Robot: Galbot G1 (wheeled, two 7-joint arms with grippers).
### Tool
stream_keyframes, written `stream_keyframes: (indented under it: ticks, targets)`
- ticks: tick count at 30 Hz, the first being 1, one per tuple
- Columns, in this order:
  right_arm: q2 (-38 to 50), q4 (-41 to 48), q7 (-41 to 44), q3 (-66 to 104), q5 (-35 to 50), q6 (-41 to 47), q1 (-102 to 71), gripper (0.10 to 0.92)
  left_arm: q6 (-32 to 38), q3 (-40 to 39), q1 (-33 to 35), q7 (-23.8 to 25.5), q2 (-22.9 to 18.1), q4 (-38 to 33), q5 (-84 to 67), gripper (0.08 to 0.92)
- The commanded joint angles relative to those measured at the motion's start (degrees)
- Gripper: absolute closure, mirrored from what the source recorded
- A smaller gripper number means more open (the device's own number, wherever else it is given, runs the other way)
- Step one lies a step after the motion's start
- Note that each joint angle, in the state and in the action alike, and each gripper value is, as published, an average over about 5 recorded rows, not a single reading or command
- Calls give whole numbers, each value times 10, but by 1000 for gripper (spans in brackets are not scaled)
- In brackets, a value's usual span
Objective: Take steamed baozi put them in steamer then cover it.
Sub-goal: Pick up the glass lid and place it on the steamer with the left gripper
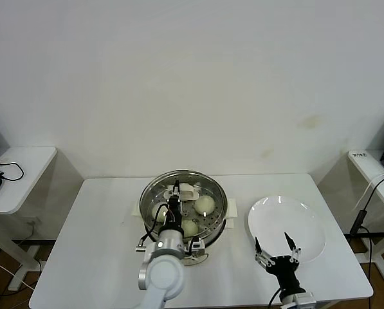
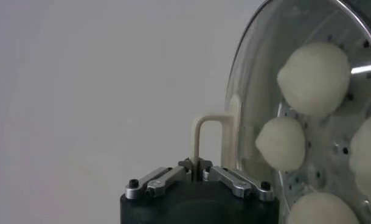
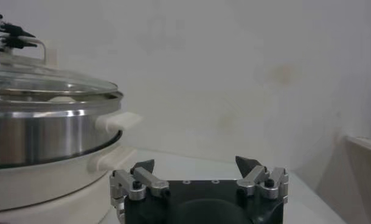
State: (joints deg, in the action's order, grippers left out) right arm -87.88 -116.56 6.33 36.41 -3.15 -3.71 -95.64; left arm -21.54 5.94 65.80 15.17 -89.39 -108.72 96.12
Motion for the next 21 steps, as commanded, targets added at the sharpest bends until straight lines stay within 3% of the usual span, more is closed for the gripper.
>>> stream_keyframes:
  ticks: [1, 21]
  targets:
    - [0, 0, 1, -2, -1, 0, 0, 203, 2, -1, 1, -2, -10, 6, 11, 868]
    - [4, -2, 2, -3, 4, 0, -2, 202, 7, -4, 14, -3, -15, 4, 14, 868]
